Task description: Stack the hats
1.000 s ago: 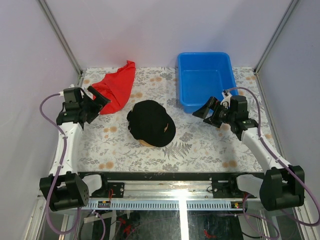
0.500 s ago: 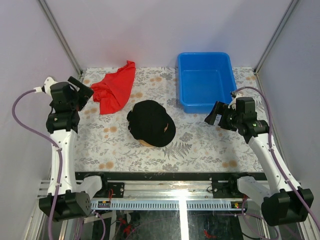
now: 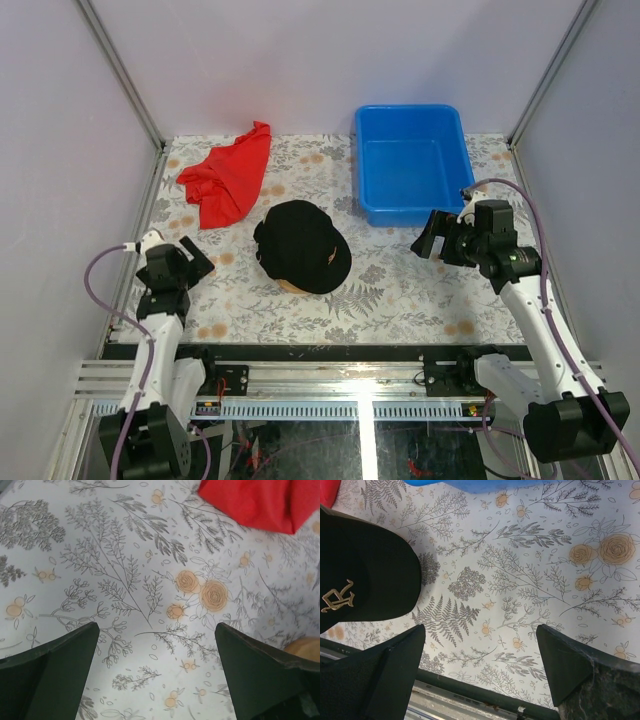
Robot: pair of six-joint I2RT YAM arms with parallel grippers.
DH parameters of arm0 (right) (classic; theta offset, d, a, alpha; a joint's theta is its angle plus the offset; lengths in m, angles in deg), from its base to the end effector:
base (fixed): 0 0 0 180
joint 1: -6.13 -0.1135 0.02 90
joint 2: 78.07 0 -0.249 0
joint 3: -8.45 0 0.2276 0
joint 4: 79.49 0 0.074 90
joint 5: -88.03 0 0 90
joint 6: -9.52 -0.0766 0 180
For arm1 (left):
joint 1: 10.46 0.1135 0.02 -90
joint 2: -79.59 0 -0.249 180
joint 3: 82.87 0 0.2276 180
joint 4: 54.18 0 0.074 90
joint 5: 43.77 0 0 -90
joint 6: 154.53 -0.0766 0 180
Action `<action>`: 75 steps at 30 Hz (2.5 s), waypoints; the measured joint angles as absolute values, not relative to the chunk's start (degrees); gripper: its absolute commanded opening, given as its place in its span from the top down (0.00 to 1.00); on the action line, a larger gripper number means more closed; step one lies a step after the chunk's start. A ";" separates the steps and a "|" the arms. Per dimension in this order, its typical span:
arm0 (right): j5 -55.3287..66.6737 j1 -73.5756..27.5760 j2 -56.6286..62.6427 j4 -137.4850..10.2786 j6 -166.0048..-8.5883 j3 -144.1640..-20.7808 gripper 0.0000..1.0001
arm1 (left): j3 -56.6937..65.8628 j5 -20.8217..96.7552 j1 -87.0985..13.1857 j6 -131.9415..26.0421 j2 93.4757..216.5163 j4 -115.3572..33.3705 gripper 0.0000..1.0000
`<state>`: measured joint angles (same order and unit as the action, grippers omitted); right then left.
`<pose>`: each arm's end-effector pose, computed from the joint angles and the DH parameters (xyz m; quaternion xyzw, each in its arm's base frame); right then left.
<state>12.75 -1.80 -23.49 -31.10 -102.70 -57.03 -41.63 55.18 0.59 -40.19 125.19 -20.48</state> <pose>0.2119 0.0492 0.2693 0.0544 0.8896 0.2250 0.3937 0.1848 0.0482 0.1818 -0.3050 0.8435 0.0192 0.4417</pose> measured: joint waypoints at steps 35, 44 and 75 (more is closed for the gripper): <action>-4.17 -1.77 -28.91 -38.05 -100.71 -48.51 0.01 | -67.20 37.28 0.50 -57.52 92.04 -49.68 0.00; -15.33 -1.73 -34.00 -51.77 -94.59 -38.02 0.01 | -67.20 36.05 0.50 -58.20 98.11 -50.88 0.00; -19.29 -1.73 -73.49 -73.06 -83.31 -7.20 0.01 | -67.20 35.49 0.50 -58.64 97.09 -52.19 0.00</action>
